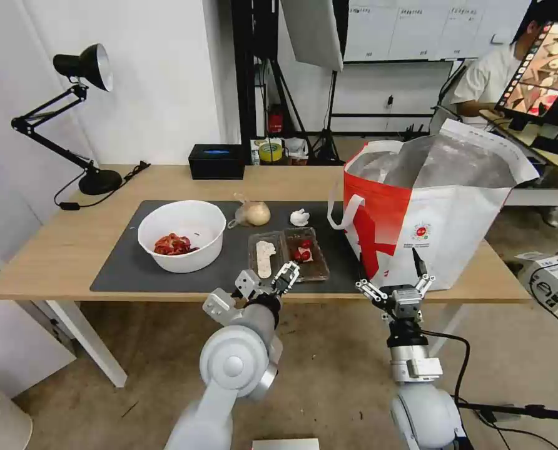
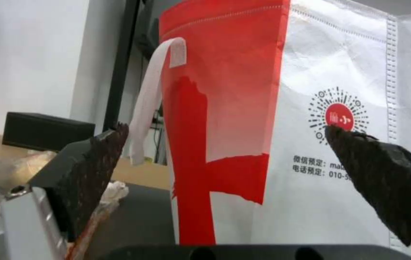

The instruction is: Pick up the trash from the table and place it into the takeout bag.

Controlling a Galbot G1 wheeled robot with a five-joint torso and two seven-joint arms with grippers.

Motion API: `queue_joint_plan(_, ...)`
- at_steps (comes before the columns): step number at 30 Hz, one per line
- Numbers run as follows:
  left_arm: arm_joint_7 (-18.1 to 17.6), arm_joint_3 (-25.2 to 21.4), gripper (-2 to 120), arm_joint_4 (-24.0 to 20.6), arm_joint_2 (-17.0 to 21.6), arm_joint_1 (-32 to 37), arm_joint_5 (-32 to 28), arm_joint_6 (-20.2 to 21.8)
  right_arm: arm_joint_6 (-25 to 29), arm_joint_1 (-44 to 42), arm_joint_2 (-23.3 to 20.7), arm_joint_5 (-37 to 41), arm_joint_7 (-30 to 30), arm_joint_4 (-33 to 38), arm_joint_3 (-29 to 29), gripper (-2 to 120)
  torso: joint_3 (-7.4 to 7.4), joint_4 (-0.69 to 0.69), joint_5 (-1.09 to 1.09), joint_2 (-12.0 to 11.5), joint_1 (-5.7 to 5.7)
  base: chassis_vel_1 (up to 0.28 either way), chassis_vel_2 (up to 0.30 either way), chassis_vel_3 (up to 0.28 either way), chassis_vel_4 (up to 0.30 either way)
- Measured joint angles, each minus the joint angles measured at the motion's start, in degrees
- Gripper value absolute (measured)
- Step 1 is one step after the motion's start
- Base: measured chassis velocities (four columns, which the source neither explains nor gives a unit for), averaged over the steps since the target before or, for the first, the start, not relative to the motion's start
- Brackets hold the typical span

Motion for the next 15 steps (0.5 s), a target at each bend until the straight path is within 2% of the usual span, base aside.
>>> queue_joint_plan(15,-1.28,-0.58,100,1.83,-0.46,-1.00,0.21,1.63,0.21,0.13,0.32,-0.06,-0.01,-0.45,0.04,100,-0.01,0.00,0.00,0.00,0.00,0.000,0.000,0.000,0.000)
